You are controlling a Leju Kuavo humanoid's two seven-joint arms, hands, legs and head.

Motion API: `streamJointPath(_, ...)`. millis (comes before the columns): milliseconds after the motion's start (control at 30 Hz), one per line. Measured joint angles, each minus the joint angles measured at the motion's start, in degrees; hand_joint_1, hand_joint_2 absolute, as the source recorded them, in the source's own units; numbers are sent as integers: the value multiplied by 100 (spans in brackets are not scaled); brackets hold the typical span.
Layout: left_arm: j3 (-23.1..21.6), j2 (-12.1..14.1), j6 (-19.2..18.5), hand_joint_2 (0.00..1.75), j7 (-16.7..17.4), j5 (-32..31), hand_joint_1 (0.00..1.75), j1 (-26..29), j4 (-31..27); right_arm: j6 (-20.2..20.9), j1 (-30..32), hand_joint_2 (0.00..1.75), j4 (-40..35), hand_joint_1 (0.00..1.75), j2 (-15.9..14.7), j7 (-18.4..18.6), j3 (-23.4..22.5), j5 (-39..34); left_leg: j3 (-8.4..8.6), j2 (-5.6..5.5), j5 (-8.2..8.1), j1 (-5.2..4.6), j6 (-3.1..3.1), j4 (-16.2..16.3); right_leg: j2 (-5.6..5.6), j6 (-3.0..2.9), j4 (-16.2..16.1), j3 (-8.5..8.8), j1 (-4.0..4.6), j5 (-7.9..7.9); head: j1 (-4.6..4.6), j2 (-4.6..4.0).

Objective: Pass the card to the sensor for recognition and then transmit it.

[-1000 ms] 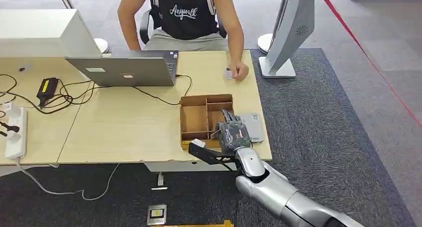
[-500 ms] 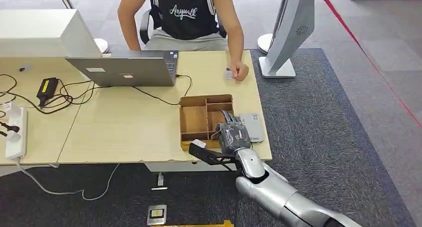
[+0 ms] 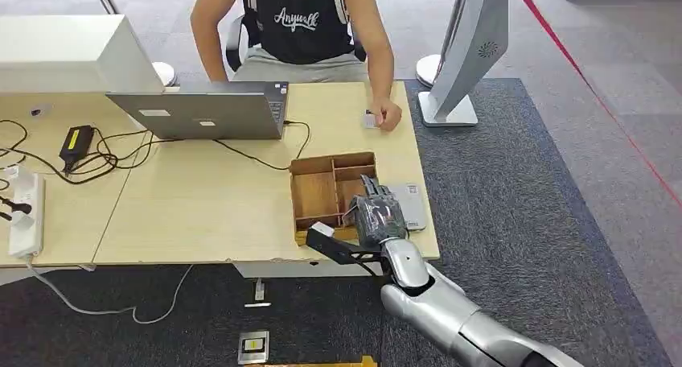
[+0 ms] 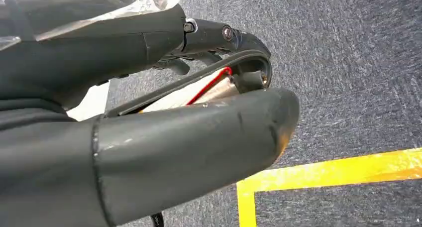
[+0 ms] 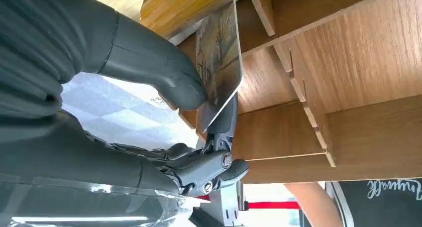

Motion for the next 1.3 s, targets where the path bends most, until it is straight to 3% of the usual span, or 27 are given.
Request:
streamJointPath(633,-11,-13,4,0,-11,0,0,1,0,-245,-83,175,-254,175,-46,92,-101,328,0,0,0,0,0,0,0,0,0,0,0,1,2,2)
streamJointPath(933,-52,-15,-9,0,-59,7,0,-53,0,291,-834,175,-1222,175,-352,492,-363,557,1,-2,4,-1,0,2,0,-1,0,0,-1,5,0,2)
streamJointPath(1300,-138,-11,-13,0,-68,-17,0,-139,0,363,-1574,175,-1486,175,-468,483,-505,439,0,1,3,0,0,2,0,-2,1,-3,0,5,0,0)
